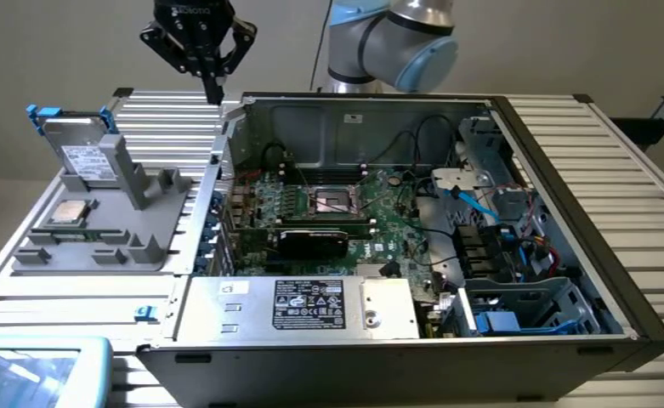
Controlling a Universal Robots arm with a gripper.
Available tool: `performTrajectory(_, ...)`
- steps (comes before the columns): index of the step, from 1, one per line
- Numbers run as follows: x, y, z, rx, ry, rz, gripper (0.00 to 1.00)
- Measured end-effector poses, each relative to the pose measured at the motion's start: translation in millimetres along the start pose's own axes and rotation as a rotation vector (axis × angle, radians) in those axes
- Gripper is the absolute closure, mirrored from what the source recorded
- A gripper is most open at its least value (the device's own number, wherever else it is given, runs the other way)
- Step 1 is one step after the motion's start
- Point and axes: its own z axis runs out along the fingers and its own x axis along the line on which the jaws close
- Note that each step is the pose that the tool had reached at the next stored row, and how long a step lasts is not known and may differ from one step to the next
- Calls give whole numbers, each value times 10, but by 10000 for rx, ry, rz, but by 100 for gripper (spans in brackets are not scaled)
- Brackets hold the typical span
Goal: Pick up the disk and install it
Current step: 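Reach for the disk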
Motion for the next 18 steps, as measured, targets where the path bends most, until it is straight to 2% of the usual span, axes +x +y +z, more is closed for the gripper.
performTrajectory(18,776,276,0,0,-1,0,89)
